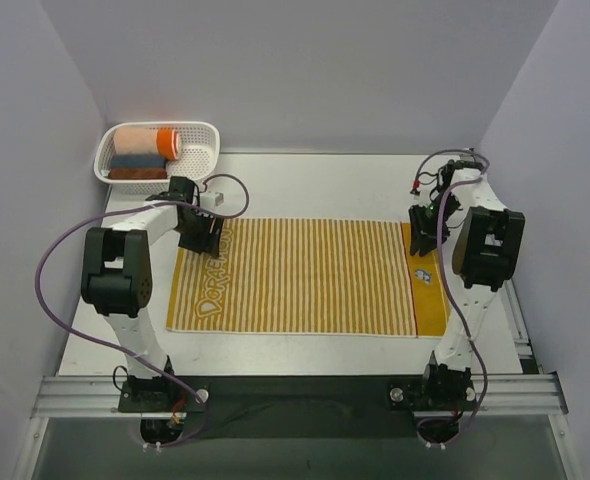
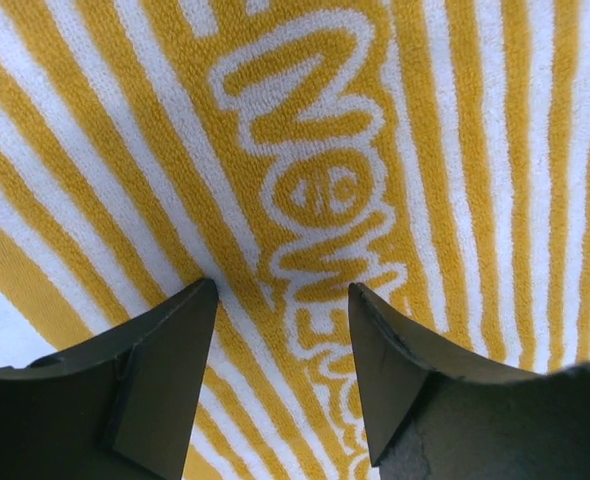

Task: Roll the towels
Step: Flatten the towel, then fold the towel

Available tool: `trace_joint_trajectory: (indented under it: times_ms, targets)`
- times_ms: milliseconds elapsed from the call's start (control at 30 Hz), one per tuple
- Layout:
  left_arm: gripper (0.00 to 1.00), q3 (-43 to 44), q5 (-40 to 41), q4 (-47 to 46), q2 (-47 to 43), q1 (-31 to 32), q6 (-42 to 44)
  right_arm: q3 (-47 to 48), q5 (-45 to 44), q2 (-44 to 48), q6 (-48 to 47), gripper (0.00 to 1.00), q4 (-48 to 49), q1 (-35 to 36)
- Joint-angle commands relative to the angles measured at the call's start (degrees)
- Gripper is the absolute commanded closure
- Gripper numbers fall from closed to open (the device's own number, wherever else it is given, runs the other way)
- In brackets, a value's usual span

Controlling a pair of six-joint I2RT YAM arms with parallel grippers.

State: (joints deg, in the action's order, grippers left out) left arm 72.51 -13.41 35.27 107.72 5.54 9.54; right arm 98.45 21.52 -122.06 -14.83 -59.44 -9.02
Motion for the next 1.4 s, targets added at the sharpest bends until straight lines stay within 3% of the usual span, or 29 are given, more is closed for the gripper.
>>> trace_joint_trajectory:
  times_ms: [0,367,467,533,700,800,900,967,1067,1133,1200,1367]
  targets:
    - [0.34,2.7,1.2,-1.2,2.9,-0.2,-0.6,6.1,-3.8,-5.1,5.0,0.71,1.3,0.7]
    - [0.43,17.0,2.2,-0.4,16.4,-1.8,-1.8,32.8,-4.2,-23.1,10.7,0.70,0.6,2.2]
    - [0.43,21.4,0.8,0.7,18.0,-3.1,-3.2,35.3,-4.2,-24.5,11.1,0.67,1.4,2.9]
    - [0.38,22.8,-0.9,1.4,16.1,-4.1,-2.9,34.4,-2.3,-21.8,11.0,0.64,1.4,3.0]
    - [0.28,19.5,-13.7,4.8,6.0,-5.3,0.6,21.5,3.4,-4.8,7.4,0.56,1.8,0.7]
    - [0.27,11.8,-14.8,6.4,-4.8,-5.2,5.7,13.0,5.3,4.5,3.0,0.54,0.4,-1.7]
    - [0.27,4.4,-13.8,8.4,-9.9,-7.1,8.2,6.1,5.6,10.8,-1.8,0.55,-2.6,-3.8]
    - [0.29,-0.1,-13.7,9.6,-13.8,-7.6,10.1,-1.8,5.6,12.9,-3.8,0.62,-3.9,-4.9]
    - [0.37,-3.3,-11.7,10.7,-17.0,-8.3,11.0,-11.4,4.9,15.4,-6.3,0.70,-3.8,-6.5]
    - [0.49,-4.2,-10.9,11.1,-18.4,-8.5,11.3,-15.6,5.3,15.9,-7.1,0.75,-3.4,-7.7]
    - [0.63,-4.7,-9.9,11.7,-18.6,-8.6,11.2,-17.3,5.6,15.5,-7.0,0.81,-2.3,-8.5]
    - [0.77,-7.3,-8.9,12.1,-17.8,-8.5,11.1,-20.1,4.5,13.8,-5.2,0.92,0.5,-8.9]
